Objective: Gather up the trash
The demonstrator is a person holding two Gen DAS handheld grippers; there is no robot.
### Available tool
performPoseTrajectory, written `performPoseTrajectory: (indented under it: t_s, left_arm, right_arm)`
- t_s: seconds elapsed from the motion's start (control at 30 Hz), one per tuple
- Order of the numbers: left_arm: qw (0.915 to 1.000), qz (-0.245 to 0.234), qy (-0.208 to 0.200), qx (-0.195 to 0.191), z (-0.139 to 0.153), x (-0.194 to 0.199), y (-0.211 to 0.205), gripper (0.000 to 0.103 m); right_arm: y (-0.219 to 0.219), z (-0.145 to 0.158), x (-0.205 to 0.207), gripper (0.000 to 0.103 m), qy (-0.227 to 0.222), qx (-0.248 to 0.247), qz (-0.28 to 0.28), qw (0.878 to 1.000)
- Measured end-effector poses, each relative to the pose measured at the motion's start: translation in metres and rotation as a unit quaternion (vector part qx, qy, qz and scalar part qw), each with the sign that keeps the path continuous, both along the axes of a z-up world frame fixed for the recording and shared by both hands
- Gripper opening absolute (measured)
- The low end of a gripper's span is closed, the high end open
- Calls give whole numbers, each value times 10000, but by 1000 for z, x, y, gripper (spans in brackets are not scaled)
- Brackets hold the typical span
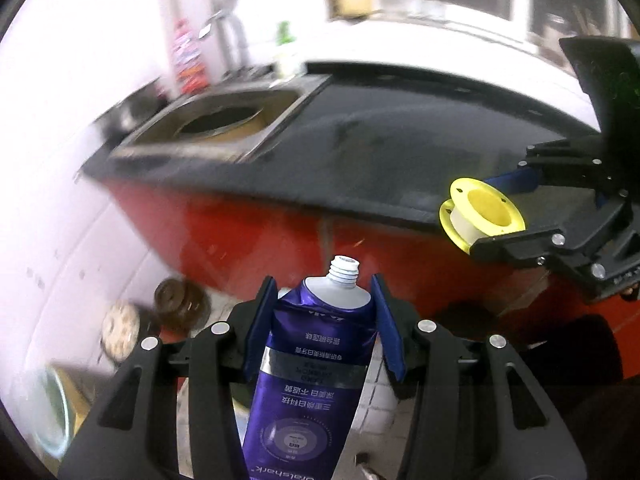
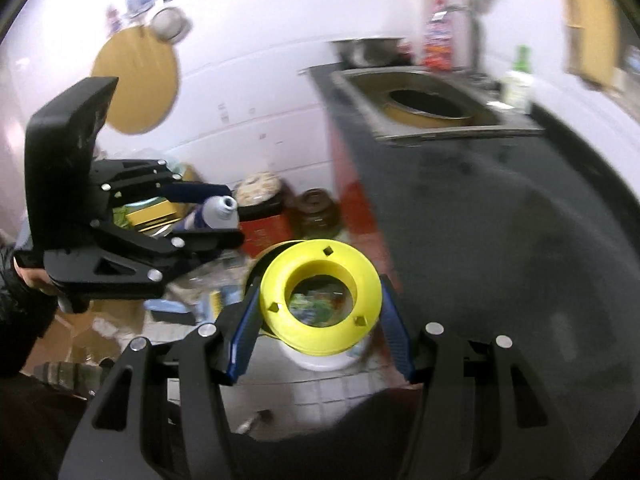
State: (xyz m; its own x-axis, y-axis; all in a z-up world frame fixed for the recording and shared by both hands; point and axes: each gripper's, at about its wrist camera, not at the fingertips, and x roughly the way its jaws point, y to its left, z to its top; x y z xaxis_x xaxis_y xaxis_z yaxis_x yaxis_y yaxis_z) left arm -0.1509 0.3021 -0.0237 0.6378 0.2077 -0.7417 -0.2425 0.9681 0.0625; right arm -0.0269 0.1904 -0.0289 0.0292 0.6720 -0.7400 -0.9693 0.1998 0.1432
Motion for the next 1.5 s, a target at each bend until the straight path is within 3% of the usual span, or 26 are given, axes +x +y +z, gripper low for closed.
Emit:
performPoseTrajectory:
  t_s: [0.17, 0.4, 0.53, 0.87, 0.9, 0.93, 0.97, 1.1, 1.17, 1.37, 1.5]
  left_arm:
    - [9989, 377, 166, -235, -39, -20, 38, 47]
    - [9969, 593, 283, -433, -86, -23, 71, 47]
    - [9947, 704, 285, -693, -110, -19, 87, 47]
    - [9937, 761, 388, -723, -145, -1, 113, 48]
    - [9942, 778, 362, -656, -147, -1, 115, 49]
    - [9943, 778, 345, -637, -149, 0, 117, 57]
    - [9941, 772, 353, -669, -152, 1, 119, 70]
    - [9935, 827, 312, -724, -155, -2, 124, 75]
    - [9929, 877, 292, -746, -156, -5, 124, 87]
    - [9913, 1033, 287, -769, -151, -11, 119, 92]
    - [9898, 1205, 242, -727, -131, -11, 108, 94]
  right_arm:
    - [60, -26, -36, 55, 271, -180, 342, 9989]
    - [121, -59, -31, 55, 558, -483, 166, 9971]
    - [142, -78, -19, 55, 712, -655, 21, 9953]
    - [175, -119, -2, 59, 1047, -960, -190, 9897]
    - [177, -121, 1, 69, 1067, -961, -236, 9893]
    - [178, -122, 2, 77, 1066, -948, -283, 9894]
    - [179, -123, 4, 79, 1099, -931, -296, 9891]
    - [178, -121, 2, 80, 1011, -946, -262, 9900]
    - [174, -118, -1, 86, 982, -929, -238, 9905]
    - [158, -108, -8, 88, 938, -837, -197, 9919]
    - [126, -83, -9, 91, 810, -687, -326, 9938]
